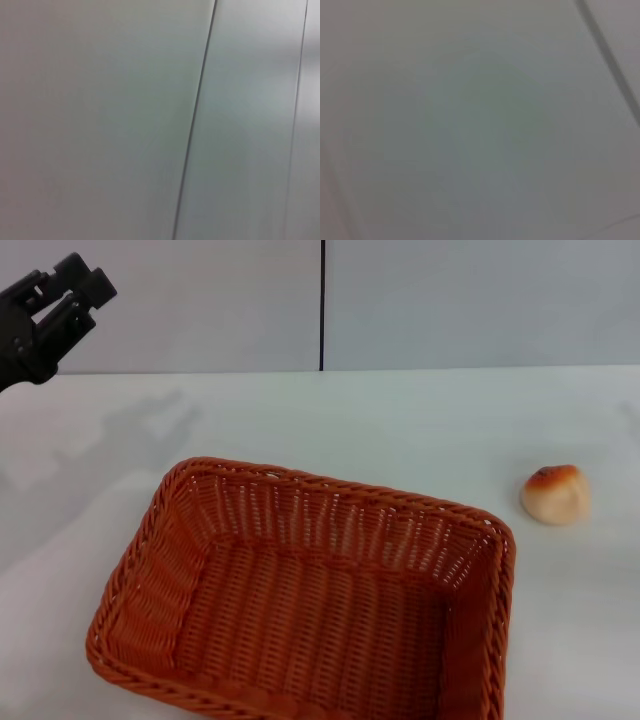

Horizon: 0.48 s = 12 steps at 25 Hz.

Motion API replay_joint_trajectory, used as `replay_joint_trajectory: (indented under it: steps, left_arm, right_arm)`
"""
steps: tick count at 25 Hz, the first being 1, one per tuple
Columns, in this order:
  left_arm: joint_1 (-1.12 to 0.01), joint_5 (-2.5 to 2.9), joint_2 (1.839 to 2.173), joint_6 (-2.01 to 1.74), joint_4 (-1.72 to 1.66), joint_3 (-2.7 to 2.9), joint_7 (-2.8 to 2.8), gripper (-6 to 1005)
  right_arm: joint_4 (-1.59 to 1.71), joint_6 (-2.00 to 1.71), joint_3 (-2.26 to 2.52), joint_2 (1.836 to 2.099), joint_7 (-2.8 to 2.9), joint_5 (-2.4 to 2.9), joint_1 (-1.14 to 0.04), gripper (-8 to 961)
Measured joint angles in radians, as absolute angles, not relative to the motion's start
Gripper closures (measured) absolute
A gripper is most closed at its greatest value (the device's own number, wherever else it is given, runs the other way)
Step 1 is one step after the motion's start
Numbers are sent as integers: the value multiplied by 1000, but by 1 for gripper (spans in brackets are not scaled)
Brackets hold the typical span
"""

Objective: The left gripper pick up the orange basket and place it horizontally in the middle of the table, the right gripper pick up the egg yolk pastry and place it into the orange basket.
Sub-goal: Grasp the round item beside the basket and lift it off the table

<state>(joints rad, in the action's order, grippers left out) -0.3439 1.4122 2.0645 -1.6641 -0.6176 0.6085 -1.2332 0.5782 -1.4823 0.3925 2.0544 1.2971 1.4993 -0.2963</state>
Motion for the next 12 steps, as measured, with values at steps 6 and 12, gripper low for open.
replay_joint_trajectory:
  steps: [6, 12]
  left_arm:
    - [-365, 1286, 2067, -1683, -472, 612, -1027, 595]
    - [-390, 1249, 2066, -1686, -422, 612, -975, 560]
  right_arm:
    - [833, -1592, 389, 2010, 1637, 1798, -348, 288]
    - [920, -1654, 400, 1948, 1827, 2143, -512, 288]
